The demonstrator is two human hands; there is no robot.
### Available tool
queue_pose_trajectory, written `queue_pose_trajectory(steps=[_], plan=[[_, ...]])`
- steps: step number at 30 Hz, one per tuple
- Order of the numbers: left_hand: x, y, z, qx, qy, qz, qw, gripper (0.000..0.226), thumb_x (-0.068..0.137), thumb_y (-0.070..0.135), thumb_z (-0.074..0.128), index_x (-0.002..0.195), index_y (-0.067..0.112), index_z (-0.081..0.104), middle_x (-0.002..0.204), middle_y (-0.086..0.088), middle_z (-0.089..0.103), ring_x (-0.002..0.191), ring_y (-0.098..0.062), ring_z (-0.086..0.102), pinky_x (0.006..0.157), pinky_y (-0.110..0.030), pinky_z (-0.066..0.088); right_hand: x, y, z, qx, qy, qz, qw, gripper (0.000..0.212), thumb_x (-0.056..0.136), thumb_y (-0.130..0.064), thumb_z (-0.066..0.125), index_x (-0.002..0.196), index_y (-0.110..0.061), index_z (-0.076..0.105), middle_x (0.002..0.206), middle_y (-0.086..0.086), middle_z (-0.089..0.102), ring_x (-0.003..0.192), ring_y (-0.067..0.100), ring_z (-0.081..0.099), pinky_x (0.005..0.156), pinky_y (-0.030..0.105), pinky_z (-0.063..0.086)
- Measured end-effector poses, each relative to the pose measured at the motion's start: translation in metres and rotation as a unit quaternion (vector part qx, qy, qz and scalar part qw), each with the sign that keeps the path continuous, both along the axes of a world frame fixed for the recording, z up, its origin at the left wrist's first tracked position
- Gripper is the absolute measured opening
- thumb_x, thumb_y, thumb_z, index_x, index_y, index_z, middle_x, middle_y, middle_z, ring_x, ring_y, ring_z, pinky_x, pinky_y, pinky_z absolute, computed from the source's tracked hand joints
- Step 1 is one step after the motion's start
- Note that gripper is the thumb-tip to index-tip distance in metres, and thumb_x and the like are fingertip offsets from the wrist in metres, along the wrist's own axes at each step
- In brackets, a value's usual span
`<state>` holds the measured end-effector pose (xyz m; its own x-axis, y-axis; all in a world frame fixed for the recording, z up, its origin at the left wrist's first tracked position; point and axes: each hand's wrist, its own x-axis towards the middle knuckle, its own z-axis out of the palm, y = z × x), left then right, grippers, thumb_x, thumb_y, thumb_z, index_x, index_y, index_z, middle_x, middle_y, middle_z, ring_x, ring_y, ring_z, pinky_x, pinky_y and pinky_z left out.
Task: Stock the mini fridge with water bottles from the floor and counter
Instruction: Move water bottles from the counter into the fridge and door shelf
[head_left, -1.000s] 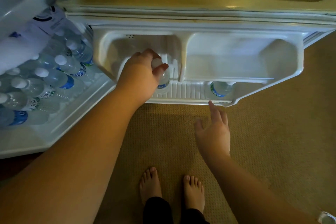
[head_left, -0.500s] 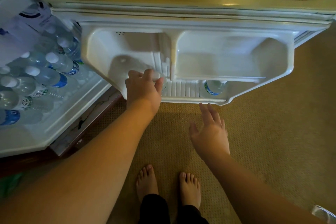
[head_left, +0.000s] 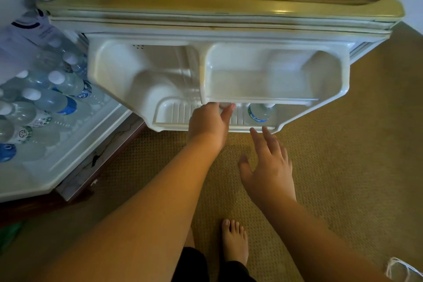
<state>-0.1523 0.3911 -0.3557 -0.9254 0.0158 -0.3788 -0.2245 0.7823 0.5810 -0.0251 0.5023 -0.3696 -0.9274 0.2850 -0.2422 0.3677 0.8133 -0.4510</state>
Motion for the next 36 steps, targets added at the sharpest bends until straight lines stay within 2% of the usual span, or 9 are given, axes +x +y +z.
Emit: queue_pose_trajectory(steps=[7, 10, 13, 16, 19, 23, 29, 33, 36], plan=[[0.004, 0.020, 0.001, 0.063, 0.001, 0.023, 0.998, 0.030, 0.098, 0.055, 0.055, 0.094, 0.026, 0.062, 0.082, 0.010, 0.057, 0.088, -0.025, 0.066, 0.074, -0.032, 0.046, 0.005, 0.006, 0.011, 0.007, 0.069, -0.007, 0.998, 0.062, 0.091, -0.027, 0.069, 0.149, -0.021, 0.049, 0.159, 0.006, 0.041, 0.143, 0.034, 0.040, 0.109, 0.058, 0.041], [0.011, 0.017, 0.002, 0.055, -0.032, 0.030, 0.998, 0.034, 0.096, 0.053, 0.060, 0.118, 0.027, 0.062, 0.105, 0.004, 0.062, 0.105, -0.025, 0.065, 0.078, -0.031, 0.044, 0.005, 0.006, 0.021, 0.010, 0.100, 0.001, 0.995, 0.061, 0.089, -0.021, 0.070, 0.147, -0.019, 0.051, 0.156, 0.007, 0.044, 0.137, 0.035, 0.046, 0.107, 0.057, 0.043], [0.043, -0.004, 0.011, 0.046, -0.056, 0.035, 0.997, 0.065, 0.095, 0.053, 0.061, 0.151, 0.028, 0.041, 0.151, 0.000, 0.049, 0.137, -0.024, 0.048, 0.104, -0.035, 0.043, 0.005, 0.003, 0.041, 0.003, 0.118, 0.023, 0.993, 0.063, 0.087, -0.016, 0.071, 0.147, -0.018, 0.052, 0.155, 0.008, 0.046, 0.136, 0.036, 0.047, 0.105, 0.057, 0.044], [0.091, -0.035, 0.046, 0.021, -0.049, 0.052, 0.997, 0.061, 0.098, 0.050, 0.057, 0.153, 0.033, 0.038, 0.155, 0.004, 0.045, 0.139, -0.017, 0.046, 0.102, -0.029, 0.041, 0.005, -0.004, 0.076, -0.012, 0.114, 0.056, 0.992, 0.066, 0.088, -0.015, 0.072, 0.149, -0.020, 0.049, 0.156, 0.006, 0.043, 0.140, 0.034, 0.043, 0.106, 0.058, 0.044], [0.132, -0.073, 0.115, 0.004, -0.019, 0.061, 0.998, 0.056, 0.098, 0.048, 0.056, 0.150, 0.034, 0.041, 0.152, 0.009, 0.047, 0.139, -0.009, 0.044, 0.099, -0.019, 0.035, 0.002, -0.016, 0.132, -0.026, 0.136, 0.094, 0.986, 0.065, 0.089, -0.015, 0.073, 0.149, -0.020, 0.049, 0.157, 0.005, 0.042, 0.141, 0.031, 0.043, 0.108, 0.058, 0.044], [0.156, -0.126, 0.251, -0.031, 0.086, 0.082, 0.992, 0.053, 0.095, 0.049, 0.060, 0.145, 0.034, 0.051, 0.141, 0.009, 0.058, 0.131, -0.007, 0.050, 0.101, -0.021, 0.040, -0.005, -0.042, 0.245, -0.078, 0.205, 0.143, 0.965, 0.062, 0.090, -0.020, 0.072, 0.148, -0.020, 0.050, 0.157, 0.004, 0.043, 0.139, 0.031, 0.046, 0.103, 0.060, 0.047], [0.156, -0.189, 0.462, -0.052, 0.284, 0.151, 0.946, 0.052, 0.092, 0.050, 0.057, 0.141, 0.031, 0.054, 0.126, 0.021, 0.053, 0.117, 0.003, 0.049, 0.093, -0.013, 0.039, -0.020, -0.106, 0.427, -0.159, 0.315, 0.207, 0.912, 0.059, 0.094, -0.041, 0.060, 0.150, -0.028, 0.047, 0.162, -0.003, 0.036, 0.144, 0.027, 0.041, 0.101, 0.058, 0.049], [0.148, -0.216, 0.552, -0.066, 0.365, 0.190, 0.909, 0.054, 0.093, 0.046, 0.062, 0.143, 0.031, 0.051, 0.125, 0.025, 0.047, 0.115, 0.009, 0.043, 0.093, -0.021, 0.041, -0.055, -0.146, 0.521, -0.187, 0.360, 0.249, 0.879, 0.063, 0.093, -0.032, 0.067, 0.152, -0.028, 0.045, 0.162, -0.002, 0.035, 0.143, 0.026, 0.041, 0.103, 0.056, 0.048], [0.126, -0.239, 0.593, -0.063, 0.380, 0.208, 0.899, 0.054, 0.092, 0.049, 0.062, 0.143, 0.035, 0.049, 0.126, 0.020, 0.049, 0.115, 0.001, 0.049, 0.093, -0.023, 0.046, -0.092, -0.167, 0.569, -0.180, 0.369, 0.272, 0.870, 0.063, 0.095, -0.030, 0.066, 0.153, -0.030, 0.042, 0.162, -0.003, 0.033, 0.144, 0.024, 0.037, 0.106, 0.056, 0.046]])
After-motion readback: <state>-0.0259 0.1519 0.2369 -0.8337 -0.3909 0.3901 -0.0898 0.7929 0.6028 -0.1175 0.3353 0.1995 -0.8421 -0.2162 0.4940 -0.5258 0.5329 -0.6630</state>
